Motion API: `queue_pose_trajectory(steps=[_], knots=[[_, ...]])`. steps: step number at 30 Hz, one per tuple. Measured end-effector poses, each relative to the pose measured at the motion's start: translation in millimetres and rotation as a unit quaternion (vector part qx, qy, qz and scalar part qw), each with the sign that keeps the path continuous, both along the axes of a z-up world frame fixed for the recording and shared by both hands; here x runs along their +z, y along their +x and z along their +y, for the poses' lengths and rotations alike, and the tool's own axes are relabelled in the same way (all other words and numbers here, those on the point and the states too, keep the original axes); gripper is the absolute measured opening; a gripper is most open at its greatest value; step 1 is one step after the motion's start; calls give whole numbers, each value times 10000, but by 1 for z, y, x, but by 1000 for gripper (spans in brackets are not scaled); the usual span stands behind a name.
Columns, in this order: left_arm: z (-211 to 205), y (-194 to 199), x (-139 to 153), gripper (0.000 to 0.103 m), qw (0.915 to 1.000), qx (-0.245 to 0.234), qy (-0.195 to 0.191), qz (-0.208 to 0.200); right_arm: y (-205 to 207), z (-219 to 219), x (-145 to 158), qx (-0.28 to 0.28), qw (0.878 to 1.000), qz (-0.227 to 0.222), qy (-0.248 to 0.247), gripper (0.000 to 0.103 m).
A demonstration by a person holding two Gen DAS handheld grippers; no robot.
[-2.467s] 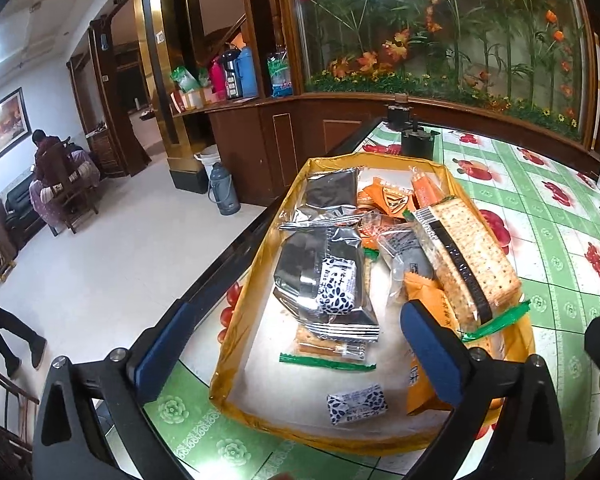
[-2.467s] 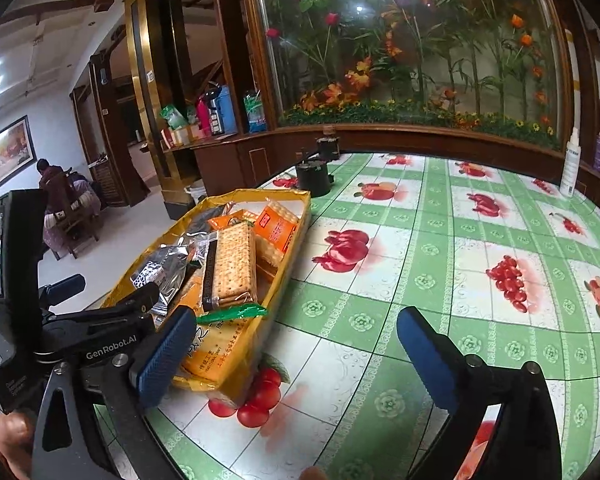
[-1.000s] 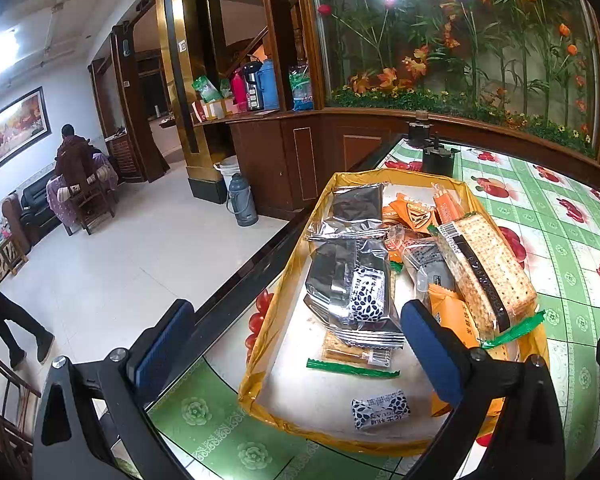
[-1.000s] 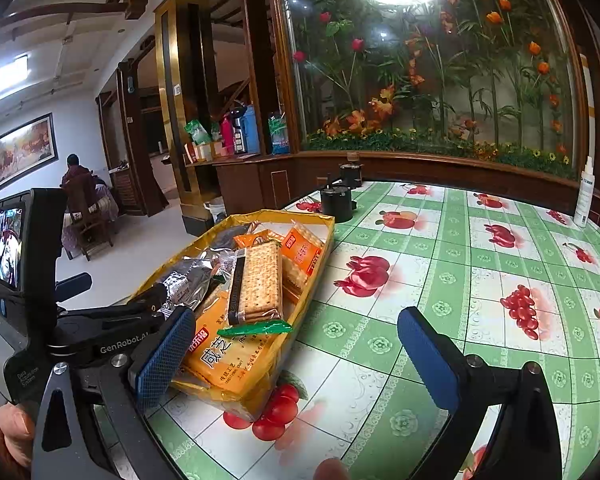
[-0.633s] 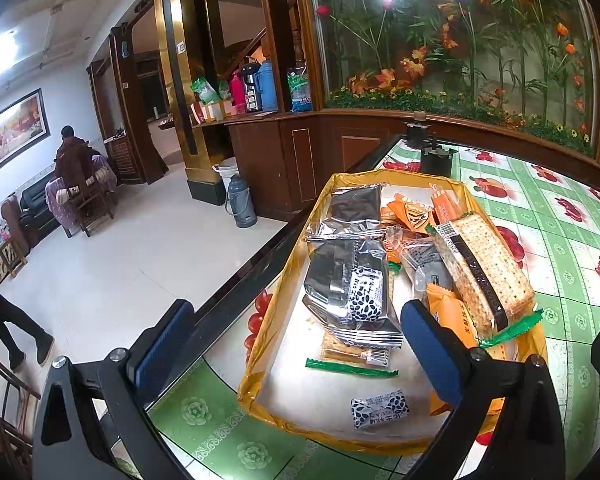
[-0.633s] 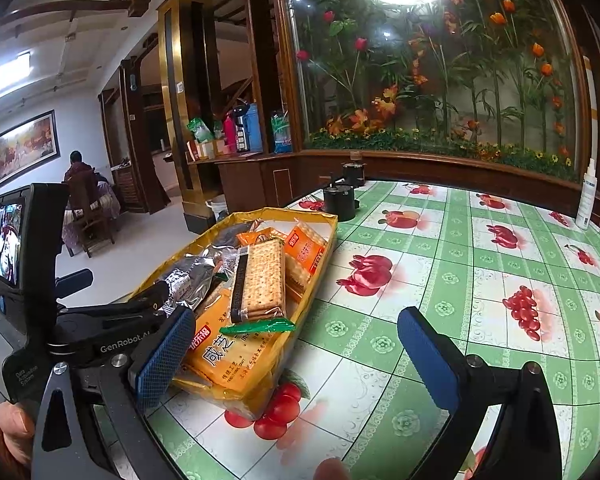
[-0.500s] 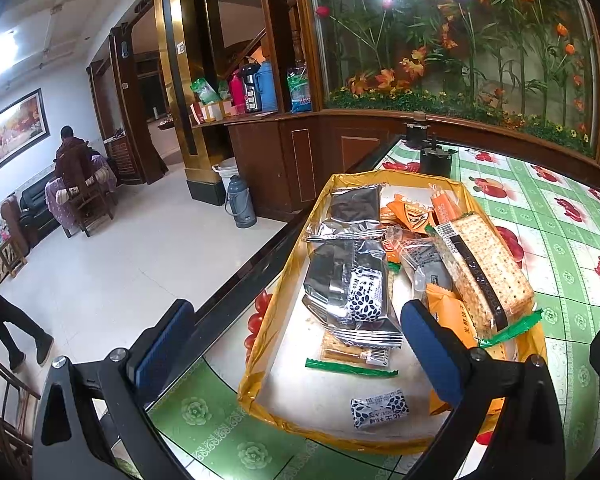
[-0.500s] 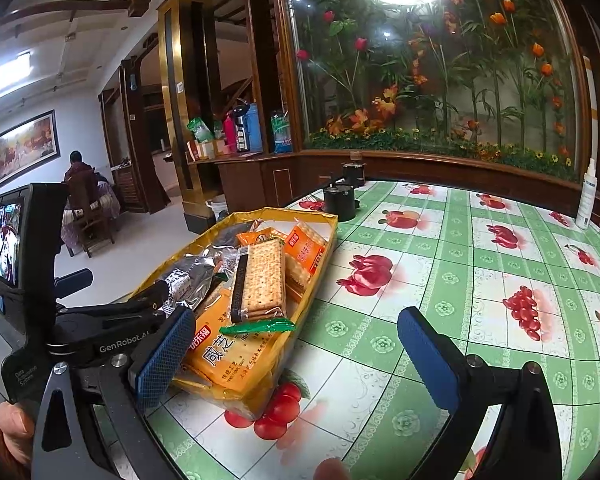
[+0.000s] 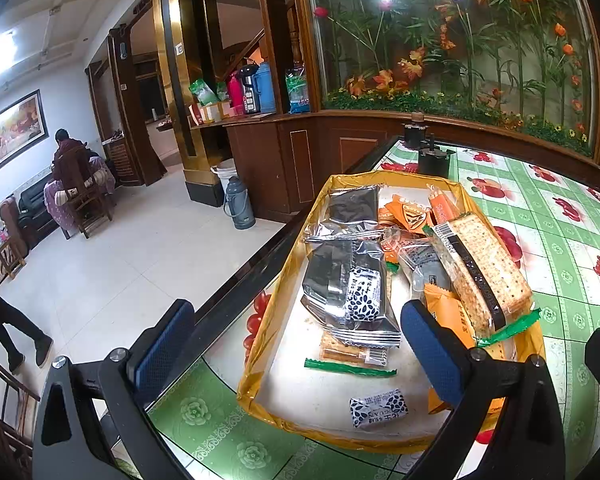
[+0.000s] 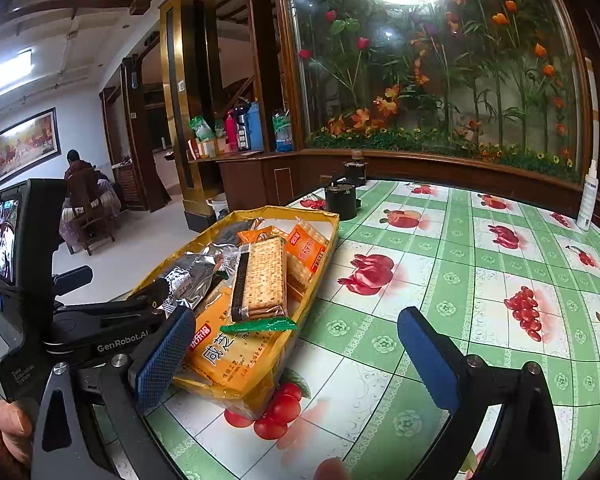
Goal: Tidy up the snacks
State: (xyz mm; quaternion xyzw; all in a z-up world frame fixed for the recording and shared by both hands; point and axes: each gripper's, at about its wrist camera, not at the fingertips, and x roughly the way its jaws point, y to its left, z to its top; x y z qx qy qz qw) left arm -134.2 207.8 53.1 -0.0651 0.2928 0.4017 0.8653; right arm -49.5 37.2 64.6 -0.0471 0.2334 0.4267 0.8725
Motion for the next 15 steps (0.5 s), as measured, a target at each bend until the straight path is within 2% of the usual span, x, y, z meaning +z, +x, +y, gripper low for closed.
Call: queue_pose_trajectory(steps=[15], knots=[[6,-2,7,103,9999,67,39,-71,3,-1,-1,-48,10000,39,-32,102]])
